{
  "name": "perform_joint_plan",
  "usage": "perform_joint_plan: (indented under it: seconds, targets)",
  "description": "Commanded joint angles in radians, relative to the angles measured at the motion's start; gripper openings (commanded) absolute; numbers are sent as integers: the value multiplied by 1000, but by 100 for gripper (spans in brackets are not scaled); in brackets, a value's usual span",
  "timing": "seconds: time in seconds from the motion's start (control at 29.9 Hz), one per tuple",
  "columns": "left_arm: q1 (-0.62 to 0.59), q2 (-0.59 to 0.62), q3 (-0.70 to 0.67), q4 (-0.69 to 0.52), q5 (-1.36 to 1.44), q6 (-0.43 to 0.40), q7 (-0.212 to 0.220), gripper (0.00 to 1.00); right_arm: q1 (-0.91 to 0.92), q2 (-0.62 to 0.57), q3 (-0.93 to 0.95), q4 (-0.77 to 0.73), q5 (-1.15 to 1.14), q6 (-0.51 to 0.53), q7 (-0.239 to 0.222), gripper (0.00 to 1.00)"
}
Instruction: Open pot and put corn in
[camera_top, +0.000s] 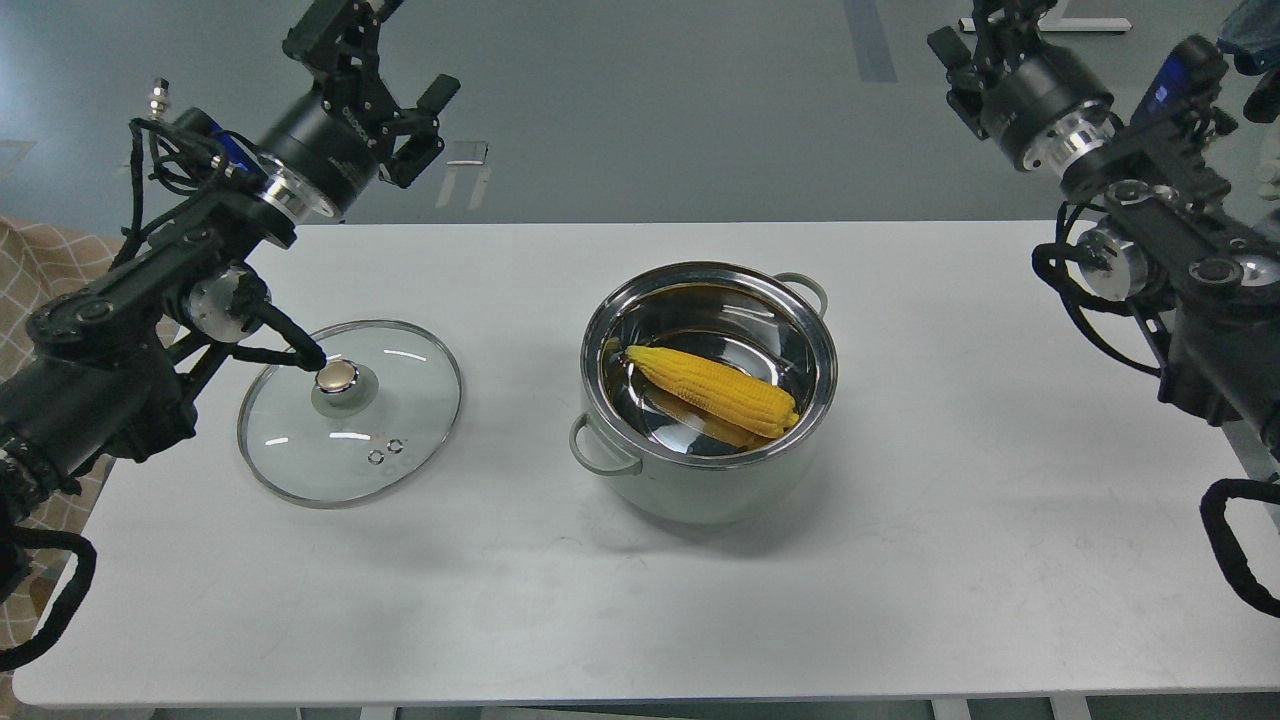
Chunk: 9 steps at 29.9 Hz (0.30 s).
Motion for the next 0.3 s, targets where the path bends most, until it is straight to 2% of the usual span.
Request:
perform_joint_plan:
  seconds: [0.0,0.27]
  targets:
    - [23,-69,0,81,-7,-25,0,98,-80,64,115,1,23,2,0,99]
    - [61,-87,-34,85,-37,-25,0,98,-143,102,185,4,23,1,0,99]
